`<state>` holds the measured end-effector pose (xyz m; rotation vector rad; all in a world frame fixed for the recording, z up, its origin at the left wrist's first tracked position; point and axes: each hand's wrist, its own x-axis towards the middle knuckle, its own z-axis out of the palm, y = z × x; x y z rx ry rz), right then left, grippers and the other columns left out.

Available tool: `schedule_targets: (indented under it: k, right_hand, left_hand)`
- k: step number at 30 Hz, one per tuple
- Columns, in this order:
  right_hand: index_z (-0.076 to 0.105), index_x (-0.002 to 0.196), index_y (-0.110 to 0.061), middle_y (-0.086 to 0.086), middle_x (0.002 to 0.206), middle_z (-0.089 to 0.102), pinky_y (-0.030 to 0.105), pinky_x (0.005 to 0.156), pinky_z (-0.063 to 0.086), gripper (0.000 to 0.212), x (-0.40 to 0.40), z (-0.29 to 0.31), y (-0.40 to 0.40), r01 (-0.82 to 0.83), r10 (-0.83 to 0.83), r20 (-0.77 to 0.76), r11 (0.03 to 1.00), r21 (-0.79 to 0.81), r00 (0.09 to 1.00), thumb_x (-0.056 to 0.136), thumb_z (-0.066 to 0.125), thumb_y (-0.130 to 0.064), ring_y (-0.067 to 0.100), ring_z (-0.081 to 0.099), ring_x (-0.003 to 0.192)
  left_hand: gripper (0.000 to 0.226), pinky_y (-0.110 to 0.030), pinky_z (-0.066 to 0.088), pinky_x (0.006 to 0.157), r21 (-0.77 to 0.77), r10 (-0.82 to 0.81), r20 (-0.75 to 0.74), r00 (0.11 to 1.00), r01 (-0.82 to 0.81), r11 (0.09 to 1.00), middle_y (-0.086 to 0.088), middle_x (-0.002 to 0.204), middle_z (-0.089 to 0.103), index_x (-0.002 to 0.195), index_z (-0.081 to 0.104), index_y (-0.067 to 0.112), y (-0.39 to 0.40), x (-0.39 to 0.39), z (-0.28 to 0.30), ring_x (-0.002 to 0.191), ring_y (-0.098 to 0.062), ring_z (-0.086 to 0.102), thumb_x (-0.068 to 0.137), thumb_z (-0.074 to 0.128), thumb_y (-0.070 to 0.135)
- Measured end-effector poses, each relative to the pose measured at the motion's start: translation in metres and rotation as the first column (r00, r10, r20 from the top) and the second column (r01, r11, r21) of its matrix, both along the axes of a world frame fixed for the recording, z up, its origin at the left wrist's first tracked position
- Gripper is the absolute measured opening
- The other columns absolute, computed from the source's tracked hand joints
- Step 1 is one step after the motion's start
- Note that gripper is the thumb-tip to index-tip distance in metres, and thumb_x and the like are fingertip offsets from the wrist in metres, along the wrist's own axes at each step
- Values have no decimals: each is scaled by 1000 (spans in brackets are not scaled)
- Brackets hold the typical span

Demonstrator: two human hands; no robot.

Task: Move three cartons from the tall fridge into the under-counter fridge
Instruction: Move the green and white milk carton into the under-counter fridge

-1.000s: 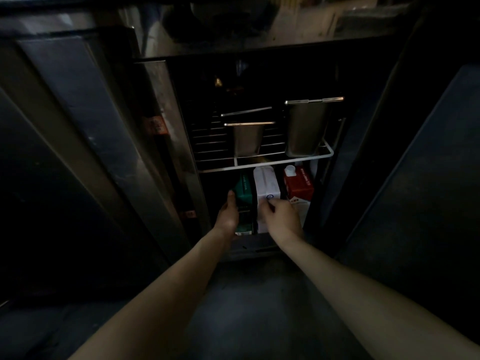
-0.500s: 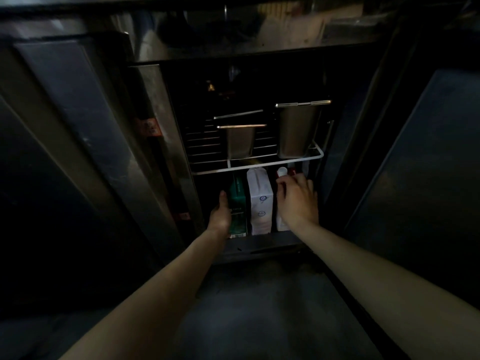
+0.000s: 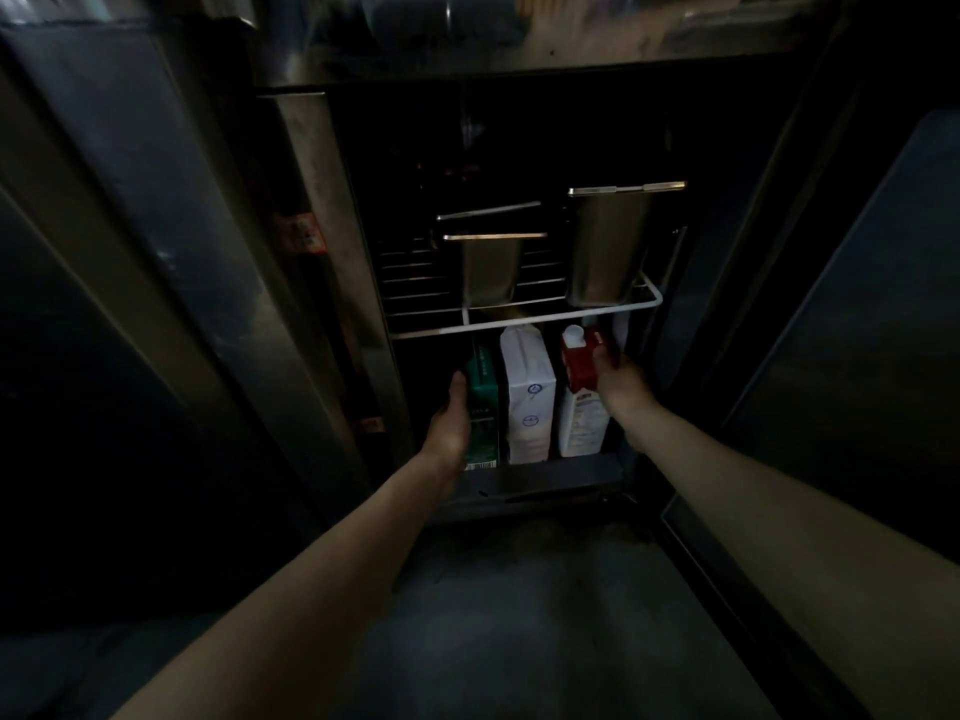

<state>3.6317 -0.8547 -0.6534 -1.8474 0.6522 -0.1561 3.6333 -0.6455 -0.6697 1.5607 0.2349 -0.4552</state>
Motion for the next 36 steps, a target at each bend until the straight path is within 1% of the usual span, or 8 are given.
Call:
schedule_targets:
  k: [4, 8, 15, 20, 23, 28, 32, 36]
  right_hand:
    - [52, 146, -18, 13, 136, 62, 39, 99, 49, 57, -1, -8, -5, 25, -25, -6, 984, 177, 1000, 106, 36, -56, 30, 60, 121]
    - [51, 147, -18, 13, 137, 62, 48, 109, 46, 60, -1, -9, -10, -15, 19, -16, 975, 222, 1000, 105, 36, -58, 31, 60, 124]
    - [55, 143, -16, 15, 130, 66, 49, 107, 49, 63, 1, -10, -9, -10, 20, -41, 970, 244, 999, 104, 36, -61, 32, 64, 117]
    - [51, 147, -16, 14, 135, 63, 48, 109, 47, 63, 0, -8, -6, -28, 44, -68, 975, 219, 997, 105, 32, -60, 31, 61, 121]
    - [47, 149, -17, 14, 137, 61, 48, 111, 45, 63, 1, -6, -3, -36, 57, -89, 976, 215, 994, 106, 31, -59, 31, 59, 124]
    - [49, 148, -16, 13, 139, 61, 48, 113, 43, 65, 0, -4, -3, -49, 70, -77, 966, 253, 995, 105, 32, -61, 30, 58, 126]
    - [51, 146, -15, 15, 134, 63, 48, 111, 44, 67, -2, -5, -3, -46, 68, -73, 962, 269, 995, 104, 32, -63, 30, 60, 122]
    - [57, 136, -13, 11, 123, 68, 38, 89, 52, 61, -7, -1, -5, -33, 61, -85, 952, 305, 995, 105, 34, -60, 23, 65, 99]
  left_hand:
    - [75, -39, 49, 98, 20, 0, -2, 1000, 0, 1000, -15, 145, 59, 152, 47, 13, 1, 3, -6, 130, -33, 58, 103, 26, 66]
    - [75, -49, 45, 114, 32, -28, 24, 999, 27, 999, -15, 147, 57, 154, 44, 17, -10, 5, -4, 133, -33, 57, 103, 24, 68]
    - [69, -52, 45, 114, 8, -72, 33, 997, 71, 997, -12, 148, 57, 155, 42, 24, -22, 2, -3, 133, -32, 57, 104, 25, 66]
    - [66, -29, 51, 70, 26, -96, 39, 995, 95, 995, -10, 144, 59, 155, 40, 29, -17, 1, 0, 106, -22, 62, 103, 25, 68]
    - [67, -27, 44, 65, 58, -114, 53, 992, 111, 992, -11, 145, 58, 154, 40, 29, -17, 1, -2, 102, -20, 61, 103, 23, 68]
    - [71, -33, 48, 82, 59, -121, 30, 992, 119, 991, -13, 149, 55, 156, 39, 26, -15, 2, -5, 131, -32, 56, 102, 22, 69]
    - [72, -33, 50, 80, 62, -112, 20, 994, 110, 992, -13, 149, 55, 156, 39, 26, -17, 2, -5, 132, -32, 56, 102, 23, 70]
    - [72, -50, 43, 115, 63, -113, 36, 993, 110, 992, -14, 154, 51, 158, 35, 26, -17, 3, -5, 138, -34, 52, 101, 26, 70]
